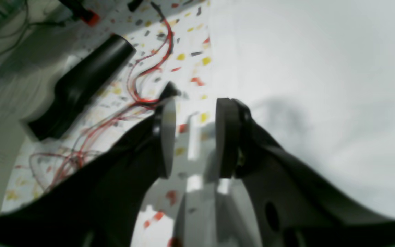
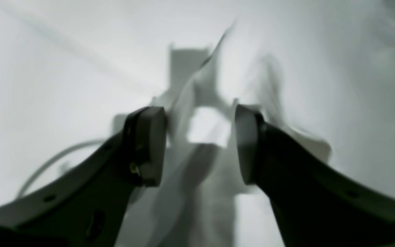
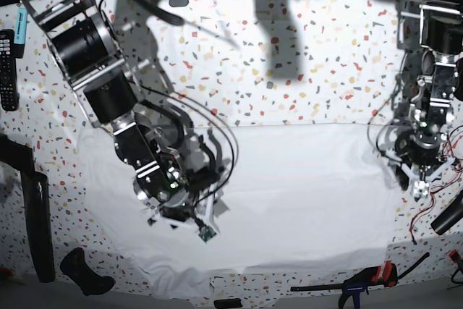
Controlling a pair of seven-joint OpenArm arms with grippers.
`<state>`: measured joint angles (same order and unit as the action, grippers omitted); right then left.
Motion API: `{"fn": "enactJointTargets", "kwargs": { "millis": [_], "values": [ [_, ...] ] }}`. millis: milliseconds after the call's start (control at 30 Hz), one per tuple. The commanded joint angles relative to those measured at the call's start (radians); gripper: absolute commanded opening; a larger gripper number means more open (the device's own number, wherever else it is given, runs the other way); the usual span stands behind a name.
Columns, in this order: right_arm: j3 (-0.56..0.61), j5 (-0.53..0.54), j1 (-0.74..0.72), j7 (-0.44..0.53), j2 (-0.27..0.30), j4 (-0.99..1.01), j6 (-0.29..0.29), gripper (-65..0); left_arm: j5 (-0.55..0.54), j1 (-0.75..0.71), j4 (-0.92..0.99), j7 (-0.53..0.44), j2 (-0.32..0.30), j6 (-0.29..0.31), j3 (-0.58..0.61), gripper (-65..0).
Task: Fold the T-shirt properly
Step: 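Lower both open grippers onto the middle of the shirt, then close both grippers on the shirt fabric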
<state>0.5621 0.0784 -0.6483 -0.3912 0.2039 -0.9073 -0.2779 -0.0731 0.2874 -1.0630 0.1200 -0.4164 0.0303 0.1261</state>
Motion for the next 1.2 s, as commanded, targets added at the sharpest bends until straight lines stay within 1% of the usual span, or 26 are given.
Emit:
{"fn": "enactJointTargets", "kwargs": {
  "millis": [0,33,100,167,233,267,333,367,400,467,600,633,733,767,800,867,933,1033,1067,1167],
  "values": [
    [-0.011,-0.008,-0.039,0.045,-0.013,-0.006,0.021,-33.0,-0.016,0.028,-0.063,-0.034,-0.016,0.017,-0.005,-45.6],
    [-0.018,-0.013,-0.042,0.061,-0.023,-0.001,0.033,-33.0,-0.018,0.028,-0.107,-0.021,-0.016,0.040,-0.005,-45.6],
    [-0.036,-0.016,-0.047,0.068,-0.038,0.000,0.036,-33.0,-0.018,0.029,-0.209,0.040,-0.016,0.074,-0.005,-45.6],
    [-0.060,-0.015,-0.053,0.057,-0.049,-0.003,0.031,-33.0,-0.035,0.028,-0.315,0.132,-0.016,0.080,-0.005,-45.6],
    [-0.084,-0.013,-0.055,0.003,-0.058,-0.016,0.021,-33.0,-0.092,0.028,-0.409,0.217,-0.016,0.079,-0.005,-45.6],
    [-0.095,-0.011,-0.053,-0.039,-0.058,-0.027,0.000,-33.0,-0.127,0.028,-0.448,0.253,-0.016,0.079,-0.005,-45.6],
    [-0.116,0.004,-0.044,-0.122,-0.054,-0.061,-0.064,-33.0,-0.216,0.027,-0.511,0.323,-0.016,0.080,-0.005,-45.6],
    [-0.129,0.018,-0.033,-0.158,-0.046,-0.083,-0.095,-33.0,-0.257,0.025,-0.532,0.351,-0.014,0.091,-0.005,-45.6],
    [-0.143,0.040,-0.019,-0.182,-0.037,-0.108,-0.113,-33.0,-0.286,0.021,-0.545,0.369,-0.011,0.112,-0.005,-45.6],
    [-0.182,0.091,0.015,-0.214,-0.012,-0.153,-0.119,-33.0,-0.306,-0.003,-0.546,0.370,0.009,0.150,-0.005,-45.6],
    [-0.301,0.199,0.079,-0.260,0.031,-0.176,-0.121,-33.0,-0.303,-0.089,-0.500,0.328,0.087,0.150,-0.005,-45.6],
    [-0.332,0.211,0.093,-0.278,0.038,-0.176,-0.142,-33.0,-0.302,-0.104,-0.478,0.320,0.106,0.150,-0.005,-45.6],
    [-0.414,0.232,0.132,-0.322,0.052,-0.176,-0.266,-33.0,-0.295,-0.122,-0.417,0.321,0.138,0.150,-0.005,-45.6],
    [-0.434,0.247,0.142,-0.331,0.056,-0.176,-0.290,-33.0,-0.296,-0.123,-0.399,0.322,0.139,0.150,-0.005,-45.6],
    [-0.450,0.271,0.152,-0.338,0.062,-0.176,-0.297,-33.0,-0.296,-0.124,-0.386,0.326,0.139,0.150,-0.005,-45.6],
    [-0.471,0.299,0.167,-0.344,0.075,-0.176,-0.299,-33.0,-0.295,-0.124,-0.365,0.347,0.138,0.150,-0.006,-45.6],
    [-0.478,0.295,0.176,-0.347,0.092,-0.176,-0.299,-33.0,-0.285,-0.124,-0.337,0.348,0.135,0.152,-0.006,-45.6],
    [-0.478,0.291,0.186,-0.349,0.128,-0.176,-0.299,-33.0,-0.155,-0.123,-0.267,0.277,0.129,0.153,-0.006,-45.6],
    [-0.478,0.291,0.186,-0.349,0.142,-0.176,-0.299,-33.0,-0.136,-0.121,-0.238,0.259,0.123,0.154,-0.006,-45.6],
    [-0.478,0.289,0.185,-0.345,0.188,-0.176,-0.299,-33.0,-0.137,-0.121,-0.154,0.235,0.114,0.154,-0.006,-45.6]
  ]
}}
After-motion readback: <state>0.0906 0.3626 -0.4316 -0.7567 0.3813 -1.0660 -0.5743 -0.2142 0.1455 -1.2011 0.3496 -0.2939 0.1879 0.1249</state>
